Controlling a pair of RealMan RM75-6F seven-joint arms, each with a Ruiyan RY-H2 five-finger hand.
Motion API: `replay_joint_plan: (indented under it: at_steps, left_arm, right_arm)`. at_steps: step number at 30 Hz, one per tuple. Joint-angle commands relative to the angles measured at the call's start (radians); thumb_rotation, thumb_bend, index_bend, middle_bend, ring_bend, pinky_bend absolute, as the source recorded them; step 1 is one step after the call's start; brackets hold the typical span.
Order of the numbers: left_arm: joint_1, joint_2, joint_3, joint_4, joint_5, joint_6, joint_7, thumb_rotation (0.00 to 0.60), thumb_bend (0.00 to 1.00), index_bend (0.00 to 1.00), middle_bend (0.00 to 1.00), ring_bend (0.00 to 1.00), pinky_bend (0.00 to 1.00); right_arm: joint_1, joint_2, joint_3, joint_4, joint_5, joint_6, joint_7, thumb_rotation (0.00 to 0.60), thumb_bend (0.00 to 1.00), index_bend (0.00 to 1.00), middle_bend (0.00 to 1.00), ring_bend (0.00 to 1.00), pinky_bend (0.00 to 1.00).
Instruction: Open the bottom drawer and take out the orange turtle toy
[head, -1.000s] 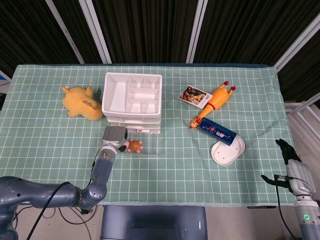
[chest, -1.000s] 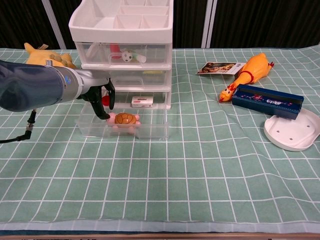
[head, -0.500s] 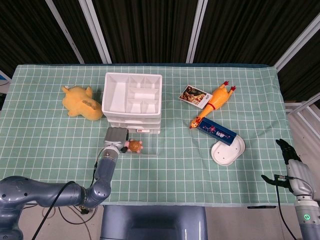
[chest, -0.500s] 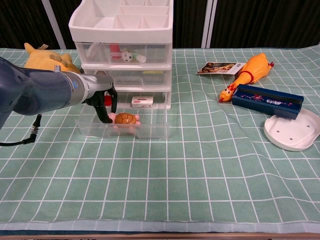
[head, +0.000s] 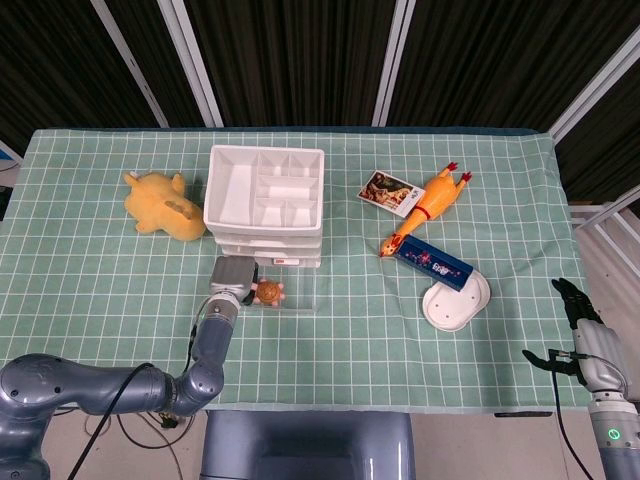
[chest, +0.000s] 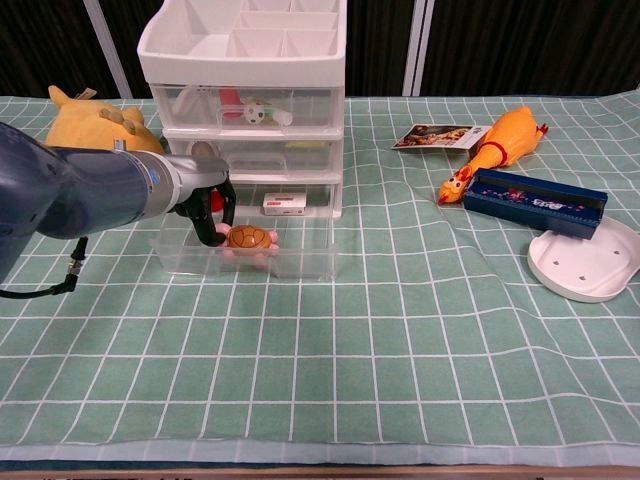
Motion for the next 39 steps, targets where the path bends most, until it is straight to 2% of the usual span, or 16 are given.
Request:
replay_joint_plan:
  at_steps: [1, 11, 19, 24, 28, 33, 39]
  left_arm:
    - [0.006, 0.007, 0.000, -0.017, 0.017, 0.008, -0.009, 0.600, 0.47, 0.56, 1.00, 1.00, 1.00]
    - [0.038, 0.076, -0.009, -0.158, 0.104, 0.077, -0.054, 0.600, 0.48, 0.56, 1.00, 1.00, 1.00]
    - [0.093, 0.195, 0.009, -0.399, 0.236, 0.184, -0.089, 0.600, 0.48, 0.56, 1.00, 1.00, 1.00]
    - [0.151, 0.281, 0.085, -0.567, 0.302, 0.233, -0.092, 0.600, 0.48, 0.56, 1.00, 1.00, 1.00]
    - [0.199, 0.316, 0.164, -0.640, 0.348, 0.260, -0.101, 0.600, 0.48, 0.56, 1.00, 1.00, 1.00]
    - [0.249, 0.331, 0.245, -0.663, 0.400, 0.257, -0.121, 0.600, 0.48, 0.55, 1.00, 1.00, 1.00]
    - [0.282, 0.324, 0.285, -0.619, 0.419, 0.247, -0.136, 0.600, 0.47, 0.52, 1.00, 1.00, 1.00]
  right_arm:
    - [0.000, 0.000, 0.000, 0.000, -0.001, 0.001, 0.000, 0.600, 0.11, 0.00, 0.00, 0.00, 0.18]
    - [0.000, 0.000, -0.001, 0.001, -0.004, 0.002, -0.001, 0.600, 0.11, 0.00, 0.00, 0.00, 0.18]
    - [-0.001, -0.001, -0.001, 0.000, -0.006, 0.006, -0.007, 0.600, 0.11, 0.00, 0.00, 0.00, 0.18]
    - [-0.002, -0.003, -0.002, 0.001, -0.009, 0.011, -0.014, 0.600, 0.11, 0.00, 0.00, 0.00, 0.18]
    - [-0.002, -0.004, -0.002, 0.000, -0.010, 0.013, -0.019, 0.600, 0.11, 0.00, 0.00, 0.00, 0.18]
    - [-0.002, -0.004, -0.003, -0.002, -0.007, 0.011, -0.021, 0.600, 0.11, 0.00, 0.00, 0.00, 0.18]
    - [-0.002, -0.003, -0.002, -0.003, -0.008, 0.011, -0.019, 0.600, 0.11, 0.00, 0.00, 0.00, 0.18]
